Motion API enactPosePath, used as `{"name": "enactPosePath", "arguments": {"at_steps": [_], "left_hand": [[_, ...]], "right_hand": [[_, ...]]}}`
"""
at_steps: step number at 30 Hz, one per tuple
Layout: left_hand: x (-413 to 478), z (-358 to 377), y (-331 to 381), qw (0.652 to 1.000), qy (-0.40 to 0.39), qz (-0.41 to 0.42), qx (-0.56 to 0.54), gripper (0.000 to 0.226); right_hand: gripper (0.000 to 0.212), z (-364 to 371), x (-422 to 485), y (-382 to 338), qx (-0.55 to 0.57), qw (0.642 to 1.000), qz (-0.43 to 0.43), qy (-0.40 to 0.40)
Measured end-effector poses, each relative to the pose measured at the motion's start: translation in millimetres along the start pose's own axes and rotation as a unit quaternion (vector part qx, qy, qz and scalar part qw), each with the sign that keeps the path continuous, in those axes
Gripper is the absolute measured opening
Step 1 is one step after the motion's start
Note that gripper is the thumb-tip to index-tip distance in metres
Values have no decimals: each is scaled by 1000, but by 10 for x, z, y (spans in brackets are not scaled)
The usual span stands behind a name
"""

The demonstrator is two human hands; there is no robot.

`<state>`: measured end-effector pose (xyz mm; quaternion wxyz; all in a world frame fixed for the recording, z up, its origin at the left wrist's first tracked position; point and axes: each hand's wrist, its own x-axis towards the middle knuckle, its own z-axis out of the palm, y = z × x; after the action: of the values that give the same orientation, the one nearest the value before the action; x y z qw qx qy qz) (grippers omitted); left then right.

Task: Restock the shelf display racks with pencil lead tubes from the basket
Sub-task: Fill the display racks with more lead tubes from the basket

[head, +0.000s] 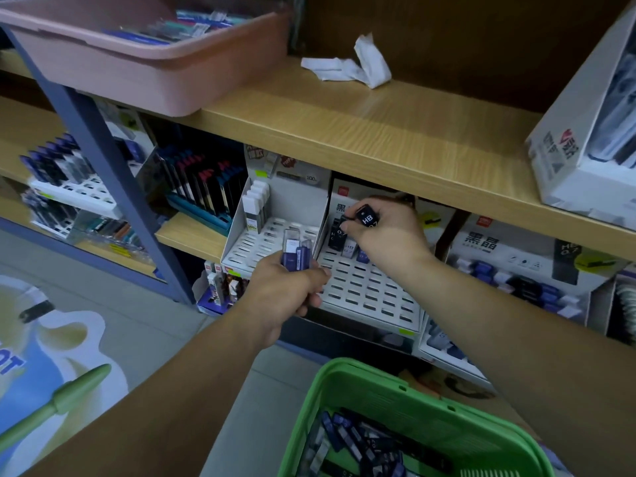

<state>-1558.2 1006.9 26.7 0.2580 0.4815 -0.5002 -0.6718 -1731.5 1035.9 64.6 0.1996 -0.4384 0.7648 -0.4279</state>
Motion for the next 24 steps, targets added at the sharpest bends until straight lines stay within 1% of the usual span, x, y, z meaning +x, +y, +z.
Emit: {"name": "enactPosePath", "arguments": {"at_steps": [2,6,9,15,17,21,24], "left_hand": [[65,-8,-30,1000,3,-5,-12,30],[132,-15,-56,1000,-5,-7,-25,31],[144,-15,-63,999,-10,-4,-31,30],[139,-50,-83,999,-11,-2,-38,21],[138,-53,-79,999,-10,0,-39,19],[140,-41,-78,999,-6,6,-33,26],[133,-43,-70,1000,-6,6,-26,29]], "right_hand": [[17,39,54,59,-7,1000,-6,2],[9,80,100,165,-26,1000,-8,1],[10,90,128,196,-31,999,-13,-2],[9,35,193,192,-148,987,-53,-41],[9,46,197,197,-159,984,-55,-49],[16,63,241,169,-160,982,-66,-80],[21,67,248,140,-223,963,-88,-126]]}}
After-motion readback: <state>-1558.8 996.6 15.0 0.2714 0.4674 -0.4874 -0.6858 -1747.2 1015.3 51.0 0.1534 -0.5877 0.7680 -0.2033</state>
